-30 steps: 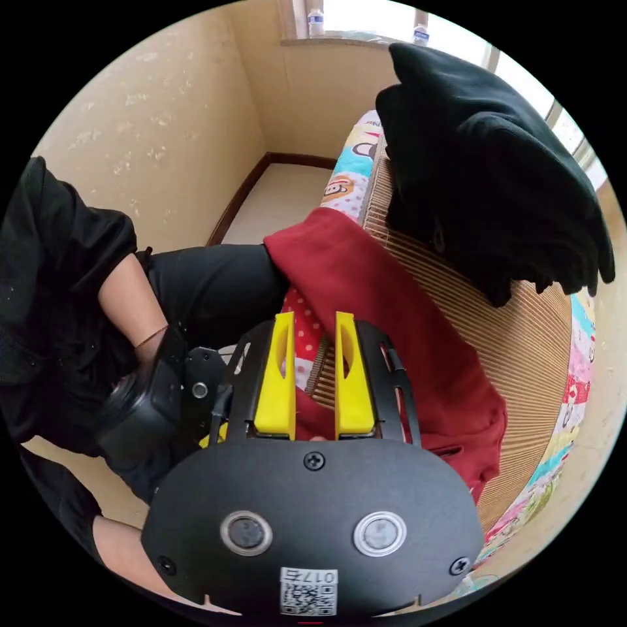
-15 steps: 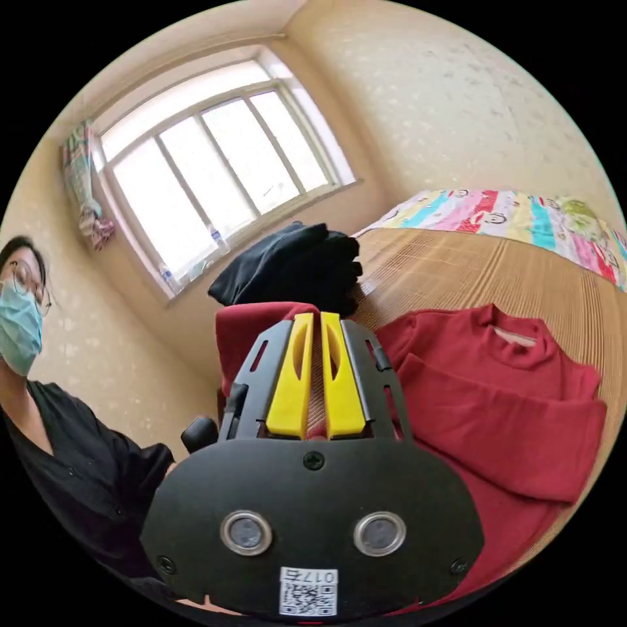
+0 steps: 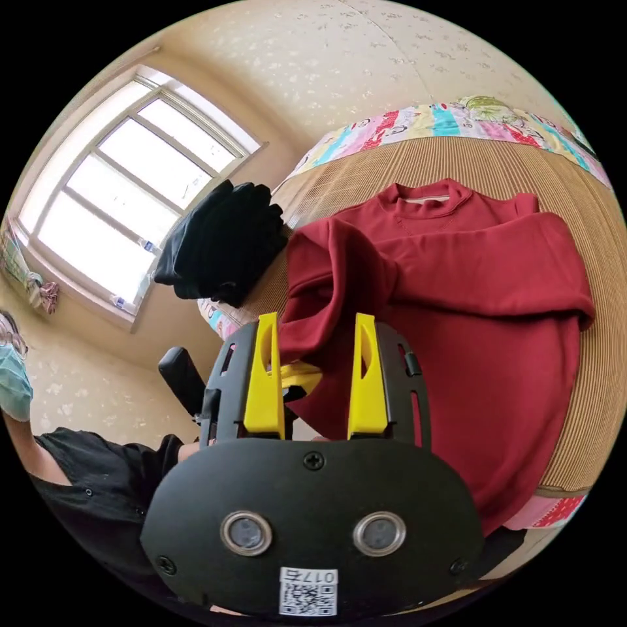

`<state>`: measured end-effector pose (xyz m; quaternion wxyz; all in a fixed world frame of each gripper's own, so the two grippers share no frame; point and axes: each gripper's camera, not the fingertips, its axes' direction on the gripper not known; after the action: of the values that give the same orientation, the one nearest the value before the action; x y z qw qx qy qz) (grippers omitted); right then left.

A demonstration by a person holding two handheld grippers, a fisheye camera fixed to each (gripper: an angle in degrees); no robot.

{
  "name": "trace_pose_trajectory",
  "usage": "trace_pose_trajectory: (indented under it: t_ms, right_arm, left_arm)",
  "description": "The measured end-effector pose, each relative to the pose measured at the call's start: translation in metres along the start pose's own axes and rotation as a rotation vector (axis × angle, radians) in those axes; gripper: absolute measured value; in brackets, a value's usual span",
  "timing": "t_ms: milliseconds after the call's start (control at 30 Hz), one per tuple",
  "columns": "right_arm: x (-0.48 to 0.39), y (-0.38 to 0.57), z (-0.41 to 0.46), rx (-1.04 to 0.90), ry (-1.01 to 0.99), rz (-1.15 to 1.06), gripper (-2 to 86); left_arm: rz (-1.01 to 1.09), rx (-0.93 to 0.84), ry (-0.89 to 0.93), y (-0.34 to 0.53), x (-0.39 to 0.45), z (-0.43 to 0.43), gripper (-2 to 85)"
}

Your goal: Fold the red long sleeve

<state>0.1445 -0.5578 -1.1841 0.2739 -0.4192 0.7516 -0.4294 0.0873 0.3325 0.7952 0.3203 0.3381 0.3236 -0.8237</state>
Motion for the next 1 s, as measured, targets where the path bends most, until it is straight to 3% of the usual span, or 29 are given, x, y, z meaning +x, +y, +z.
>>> trace_pose_trajectory:
  t_ms: [167, 333, 433, 567, 633, 733, 1000]
  right_arm:
    - [0.027, -0.021, 0.032, -0.274, 0.093, 0.099, 4.4]
    - [0.026, -0.068, -0.076, -0.104, -0.539, -0.210, 3.0]
    - [0.078, -0.091, -0.138, -0.031, -0.787, -0.282, 3.2]
    - [0.203, -0.086, -0.195, 0.102, -0.701, -0.128, 5.0]
    - [0.311, -0.048, -0.215, 0.238, -0.530, 0.193, 6.8]
    - [0.400, 0.034, -0.213, 0.311, -0.371, 0.588, 8.4]
    - [0.434, 0.147, -0.214, 0.679, -0.640, 0.607, 13.6]
  left_arm:
    - [0.008, -0.009, -0.002, -0.002, 0.003, 0.001, 1.1]
    - [0.010, 0.010, 0.008, -0.004, 0.001, -0.005, 1.5]
    - [-0.009, 0.001, 0.013, -0.009, -0.005, -0.003, 2.2]
    - [-0.060, 0.017, 0.039, -0.012, -0.017, -0.008, 3.2]
    - [-0.072, 0.025, 0.041, -0.012, -0.020, -0.011, 3.4]
    - [-0.095, 0.024, 0.056, -0.013, -0.026, -0.012, 3.8]
    - [-0.138, 0.003, 0.074, -0.019, -0.038, -0.011, 4.0]
